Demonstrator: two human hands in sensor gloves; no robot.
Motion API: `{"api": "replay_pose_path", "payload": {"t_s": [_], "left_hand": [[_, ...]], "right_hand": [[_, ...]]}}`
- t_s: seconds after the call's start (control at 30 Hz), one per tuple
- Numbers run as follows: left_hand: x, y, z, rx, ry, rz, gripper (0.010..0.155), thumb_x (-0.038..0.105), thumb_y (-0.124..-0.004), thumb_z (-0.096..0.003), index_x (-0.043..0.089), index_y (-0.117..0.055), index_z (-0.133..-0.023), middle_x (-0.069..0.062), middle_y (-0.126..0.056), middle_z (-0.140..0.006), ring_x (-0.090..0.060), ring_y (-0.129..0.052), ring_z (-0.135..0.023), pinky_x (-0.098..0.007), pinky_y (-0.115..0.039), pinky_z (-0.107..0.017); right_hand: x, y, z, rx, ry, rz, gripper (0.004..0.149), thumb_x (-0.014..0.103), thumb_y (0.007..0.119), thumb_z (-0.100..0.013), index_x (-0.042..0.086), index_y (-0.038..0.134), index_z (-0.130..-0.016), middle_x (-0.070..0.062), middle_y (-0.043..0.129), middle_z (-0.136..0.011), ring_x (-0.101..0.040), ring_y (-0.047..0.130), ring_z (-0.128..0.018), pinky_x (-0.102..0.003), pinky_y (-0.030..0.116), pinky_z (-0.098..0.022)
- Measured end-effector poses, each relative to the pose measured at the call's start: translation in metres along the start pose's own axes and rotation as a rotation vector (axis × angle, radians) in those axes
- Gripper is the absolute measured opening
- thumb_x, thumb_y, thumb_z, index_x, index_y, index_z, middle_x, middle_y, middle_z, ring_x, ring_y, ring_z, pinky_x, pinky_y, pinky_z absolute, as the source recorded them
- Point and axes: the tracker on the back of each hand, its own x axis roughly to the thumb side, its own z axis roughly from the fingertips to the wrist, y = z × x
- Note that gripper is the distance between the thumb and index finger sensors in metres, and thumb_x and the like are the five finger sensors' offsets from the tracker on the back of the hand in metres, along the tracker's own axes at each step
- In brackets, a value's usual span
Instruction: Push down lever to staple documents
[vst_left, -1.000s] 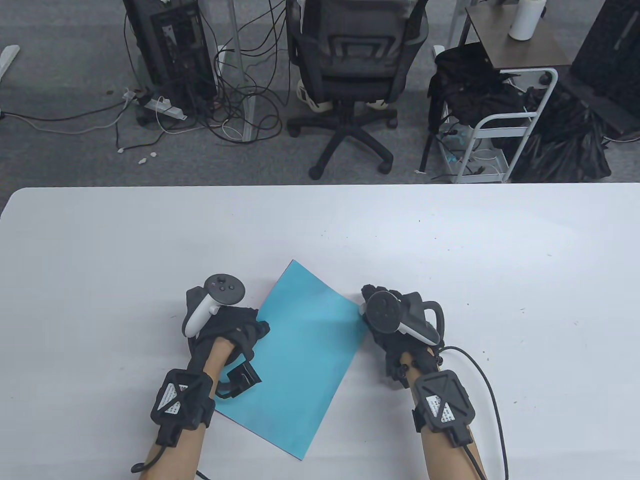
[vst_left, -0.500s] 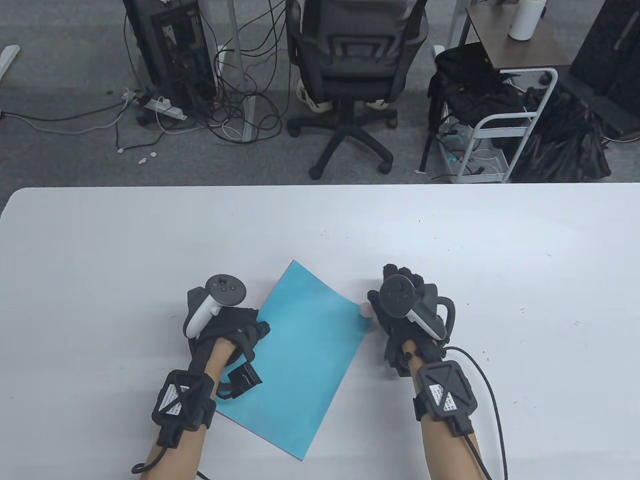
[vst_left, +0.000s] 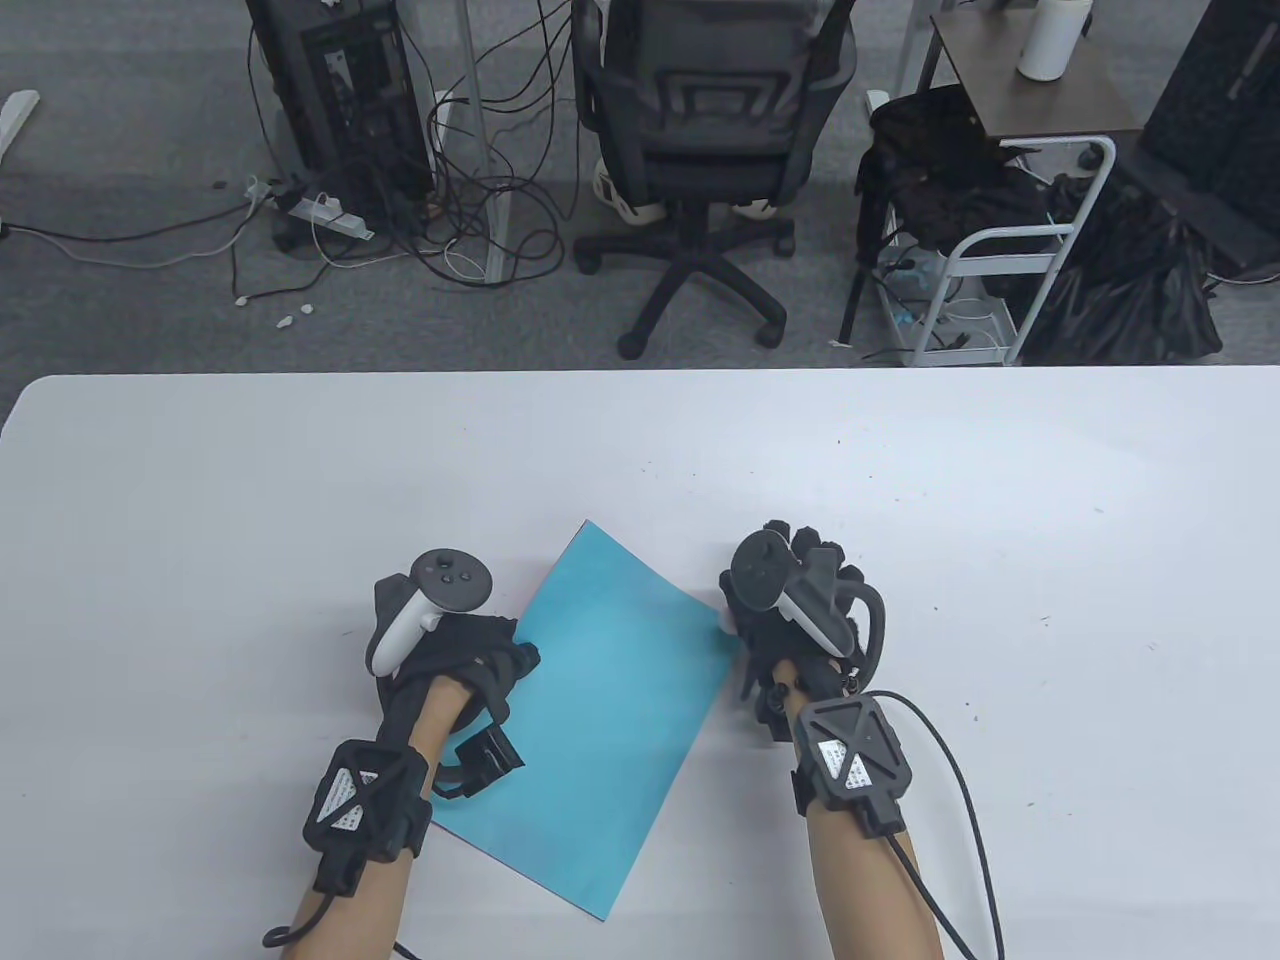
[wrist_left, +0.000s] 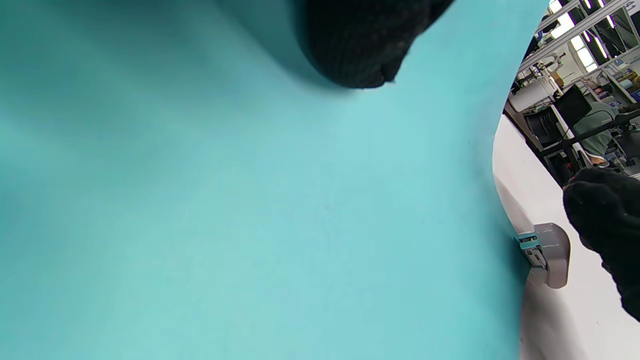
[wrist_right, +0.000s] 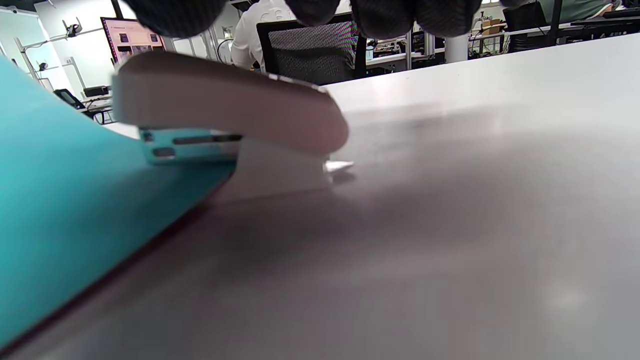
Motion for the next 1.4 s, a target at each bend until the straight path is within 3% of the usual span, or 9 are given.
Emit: {"api": "replay_pose_path", "payload": {"t_s": [0.6, 1.4], "left_hand": [[0.0, 0.0, 0.0, 0.002, 0.003, -0.006, 0.04, 0.023, -0.076, -0.0581, 0.009, -0.083, -0.095, -0.016, -0.099, -0.083, -0.035, -0.099, -0.069, -0.061, -0.082, -0.054], [0.001, -0.001, -0.001, 0.006, 0.004, -0.012, 0.04, 0.023, -0.076, -0.0579, 0.009, -0.084, -0.095, -0.015, -0.099, -0.083, -0.034, -0.099, -0.069, -0.061, -0.082, -0.053]], "right_hand": [[0.01, 0.007, 0.001, 0.024, 0.004, 0.137, 0.077, 0.047, 0.053, -0.056, -0.004, 0.035, -0.112, -0.04, 0.041, -0.109, -0.066, 0.049, -0.097, -0.077, 0.046, -0.067], [0.018, 0.009, -0.001, 0.12, 0.052, 0.154, 0.075, 0.044, 0.048, -0.057, -0.006, 0.034, -0.112, -0.041, 0.036, -0.11, -0.068, 0.045, -0.097, -0.077, 0.042, -0.068]]}}
